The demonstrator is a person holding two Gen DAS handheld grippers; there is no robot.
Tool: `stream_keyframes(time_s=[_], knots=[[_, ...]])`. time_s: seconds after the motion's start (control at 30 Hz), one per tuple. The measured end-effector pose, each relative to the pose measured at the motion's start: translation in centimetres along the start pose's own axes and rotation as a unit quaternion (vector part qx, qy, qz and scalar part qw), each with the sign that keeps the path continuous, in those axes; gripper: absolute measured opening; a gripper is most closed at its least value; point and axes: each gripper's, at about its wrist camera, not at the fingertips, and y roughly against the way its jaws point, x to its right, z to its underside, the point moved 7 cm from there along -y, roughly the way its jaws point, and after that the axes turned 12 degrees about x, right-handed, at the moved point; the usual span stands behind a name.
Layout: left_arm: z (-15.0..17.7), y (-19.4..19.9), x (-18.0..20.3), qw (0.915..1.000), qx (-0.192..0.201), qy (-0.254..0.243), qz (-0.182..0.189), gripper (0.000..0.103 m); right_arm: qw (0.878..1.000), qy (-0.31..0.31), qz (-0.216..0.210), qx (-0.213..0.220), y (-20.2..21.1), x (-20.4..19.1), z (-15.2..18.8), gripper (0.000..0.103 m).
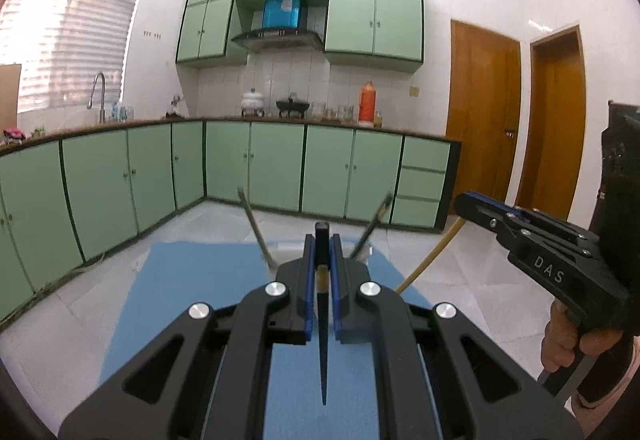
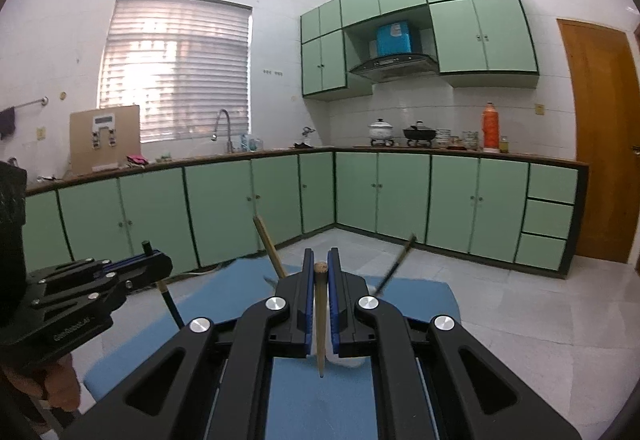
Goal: Organize utensils
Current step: 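Lift both chopsticks and carry them above the white holder, then lower both chopsticks into the holder compartments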
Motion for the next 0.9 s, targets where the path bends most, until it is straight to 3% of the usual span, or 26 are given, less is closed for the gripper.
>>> stream_keyframes(time_s=[0.3, 0.47, 0.6, 0.9], knots=[[-8.1, -3.9, 0.2, 0.9966, 0.082, -0.010, -0.003, 0.006, 1.000, 0.004, -0.008, 0.019, -3.8, 0.7, -7.2, 0.007], [-10.2, -7.8, 0.3, 0.9933, 0.114, -0.006, -0.013, 0.006, 1.000, 0.009, 0.007, -0.003, -7.5, 2.1, -8.1, 0.007], [-9.7, -12.4, -0.2, 0.9920, 0.123, 0.000, -0.029, 0.006, 0.999, 0.005, 0.018, -0.030, -10.5, 3.3, -6.7, 0.007], [-3.5, -19.0, -2.1, 0.9964, 0.071, 0.008, -0.047, 0.006, 0.996, -0.023, 0.022, -0.078, -14.9, 5.3, -1.2, 0.007]])
